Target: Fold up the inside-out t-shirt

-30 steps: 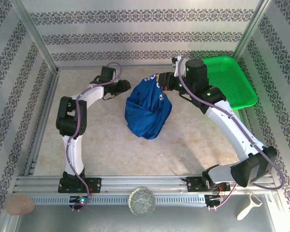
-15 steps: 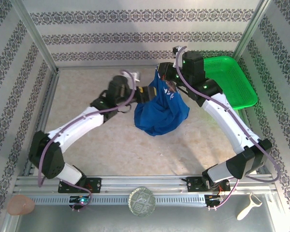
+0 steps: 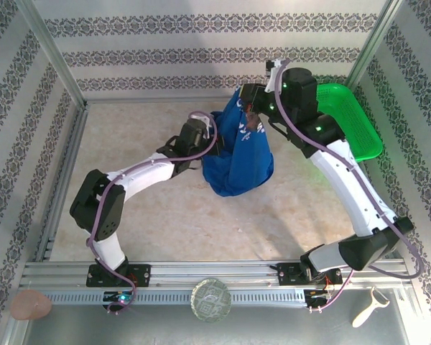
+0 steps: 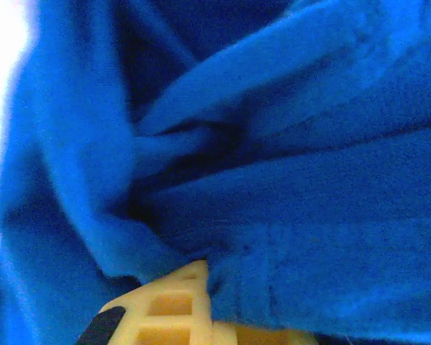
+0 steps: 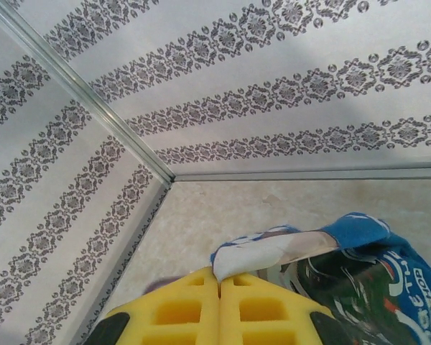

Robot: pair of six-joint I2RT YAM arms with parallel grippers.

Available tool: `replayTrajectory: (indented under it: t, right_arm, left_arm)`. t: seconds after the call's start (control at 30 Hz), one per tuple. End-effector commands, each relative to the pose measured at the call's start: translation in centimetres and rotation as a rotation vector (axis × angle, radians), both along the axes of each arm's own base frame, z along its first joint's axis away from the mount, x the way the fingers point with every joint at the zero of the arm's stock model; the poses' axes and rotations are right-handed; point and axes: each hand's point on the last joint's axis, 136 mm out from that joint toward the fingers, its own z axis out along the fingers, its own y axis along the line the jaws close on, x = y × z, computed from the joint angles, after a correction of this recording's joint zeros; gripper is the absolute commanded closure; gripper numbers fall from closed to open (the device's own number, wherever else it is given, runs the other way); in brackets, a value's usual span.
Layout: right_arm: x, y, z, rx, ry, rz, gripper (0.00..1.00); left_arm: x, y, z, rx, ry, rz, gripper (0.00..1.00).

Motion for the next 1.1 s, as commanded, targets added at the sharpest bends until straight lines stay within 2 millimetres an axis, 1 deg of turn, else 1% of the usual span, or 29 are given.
replayTrajectory:
  t: [0.0, 0.13, 0.17, 0.23, 0.3, 0.4, 0.47, 0.5, 0.53, 0.57, 0.6, 0.63, 0.7, 0.77, 0.83, 0.93, 1.0, 1.07]
  right_arm:
    - [-0.5, -2.4, 2.8, 0.032, -0.077, -0.058, 1.00]
    - [0.8, -3.7, -0.9, 0.042, -0.014, -0.104, 1.00]
    - [1.1, -3.8, -1.9, 0.042, 0.001, -0.111, 1.00]
    - [1.7, -3.9, -4.1, 0.037, 0.038, -0.126, 1.00]
    - [2.2, -3.9, -5.9, 0.027, 0.070, -0.135, 1.00]
    - [3.3, -3.8, -9.4, -0.002, 0.134, -0.154, 1.00]
    - [4.4, -3.7, -12.6, -0.071, 0.201, -0.147, 1.00]
    - [4.9, -3.7, -14.4, -0.130, 0.240, -0.133, 0.70]
    - [5.0, -3.8, -15.4, -0.179, 0.263, -0.129, 0.46]
    - [4.9, -4.0, -16.1, -0.204, 0.279, -0.123, 0.40]
    - [4.4, -4.2, -16.4, -0.201, 0.281, -0.120, 0.36]
    - [3.7, -4.5, -15.8, -0.183, 0.259, -0.120, 0.32]
    - [1.9, -4.8, -14.1, -0.155, 0.209, -0.119, 0.31]
    - [-0.2, -4.7, -12.2, -0.136, 0.157, -0.092, 0.31]
    - [-2.6, -3.9, -10.0, -0.120, 0.088, -0.050, 0.30]
    - [-5.2, -2.1, -7.5, -0.120, -0.008, 0.013, 0.25]
    - [-5.8, -0.9, -6.5, -0.119, -0.043, 0.042, 0.21]
    - [-5.2, 0.5, -6.2, -0.119, -0.050, 0.067, 0.20]
  left_arm:
    - [1.5, 1.7, 9.1, -0.140, -0.165, -0.026, 1.00]
    - [0.8, 3.5, 16.1, -0.269, -0.244, -0.098, 1.00]
    - [0.5, 3.7, 17.5, -0.302, -0.258, -0.122, 1.00]
    - [-0.2, 3.8, 20.5, -0.404, -0.279, -0.203, 1.00]
    - [-1.1, 3.5, 22.9, -0.499, -0.304, -0.289, 1.00]
    - [-2.3, 3.0, 24.8, -0.584, -0.324, -0.375, 1.00]
    - [-2.8, 2.5, 25.3, -0.629, -0.319, -0.419, 1.00]
    - [-2.7, 2.5, 25.3, -0.647, -0.308, -0.426, 1.00]
    - [-2.5, 2.5, 25.0, -0.661, -0.294, -0.421, 1.00]
    - [-2.4, 2.5, 24.9, -0.672, -0.285, -0.419, 1.00]
    - [-2.1, 2.6, 24.5, -0.675, -0.269, -0.413, 1.00]
    - [-2.1, 2.6, 24.2, -0.671, -0.253, -0.409, 1.00]
    - [-2.1, 2.5, 23.7, -0.662, -0.237, -0.407, 1.00]
    - [-2.0, 2.4, 23.2, -0.648, -0.214, -0.408, 1.00]
    - [-2.1, 2.3, 22.6, -0.623, -0.192, -0.410, 1.00]
    - [-2.1, 2.2, 21.9, -0.594, -0.165, -0.407, 1.00]
    - [-2.2, 2.2, 21.8, -0.592, -0.159, -0.405, 1.00]
    - [-2.2, 2.3, 21.9, -0.594, -0.159, -0.404, 1.00]
